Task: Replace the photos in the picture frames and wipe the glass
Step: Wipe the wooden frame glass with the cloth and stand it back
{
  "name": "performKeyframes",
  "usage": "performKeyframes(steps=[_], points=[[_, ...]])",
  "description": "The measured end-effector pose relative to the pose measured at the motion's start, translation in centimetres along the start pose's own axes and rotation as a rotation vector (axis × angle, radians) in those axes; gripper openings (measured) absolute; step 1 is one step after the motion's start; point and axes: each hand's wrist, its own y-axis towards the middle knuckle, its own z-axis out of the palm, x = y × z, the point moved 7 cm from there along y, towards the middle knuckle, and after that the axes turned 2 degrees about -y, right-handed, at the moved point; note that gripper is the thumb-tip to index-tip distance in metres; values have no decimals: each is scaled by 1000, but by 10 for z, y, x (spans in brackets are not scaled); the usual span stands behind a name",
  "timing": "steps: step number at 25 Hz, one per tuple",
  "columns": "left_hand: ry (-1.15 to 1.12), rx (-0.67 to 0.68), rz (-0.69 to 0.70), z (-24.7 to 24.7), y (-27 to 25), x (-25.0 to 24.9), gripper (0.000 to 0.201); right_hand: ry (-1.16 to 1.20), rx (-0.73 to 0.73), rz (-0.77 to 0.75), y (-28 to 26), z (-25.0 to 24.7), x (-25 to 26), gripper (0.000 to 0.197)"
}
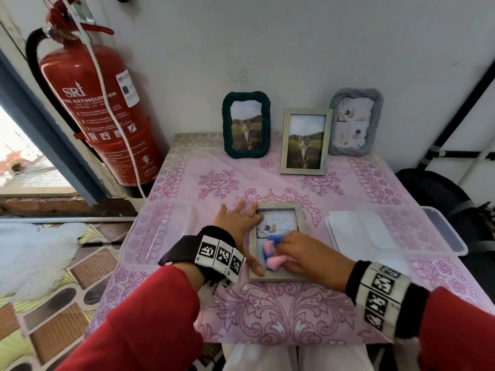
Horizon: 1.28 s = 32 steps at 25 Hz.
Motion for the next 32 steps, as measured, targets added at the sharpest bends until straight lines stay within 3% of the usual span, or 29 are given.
performKeyframes(steps=[4, 10, 13, 17, 23, 28, 32], points=[[-13, -15, 13, 1, 2, 0, 133, -125, 87, 71, -7, -8, -24, 15], [-142, -41, 22, 3, -1, 1, 132, -68, -35, 230, 32, -19, -45, 17], [-100, -32, 12, 2, -1, 0, 133, -1, -8, 113, 31, -7, -21, 19], [-36, -19, 18, -2, -2, -3, 131, -158, 62, 6, 3, 14, 2, 30], [-75, -7, 21, -1, -3, -2, 131, -330, 111, 75, 11, -12, -38, 28], [-116, -20, 32, -1, -2, -3, 131, -177, 13, 196, 41, -15, -61, 22], [-111, -17, 41, -2, -3, -4, 130, -66, 19, 137, 35, -4, -36, 29]])
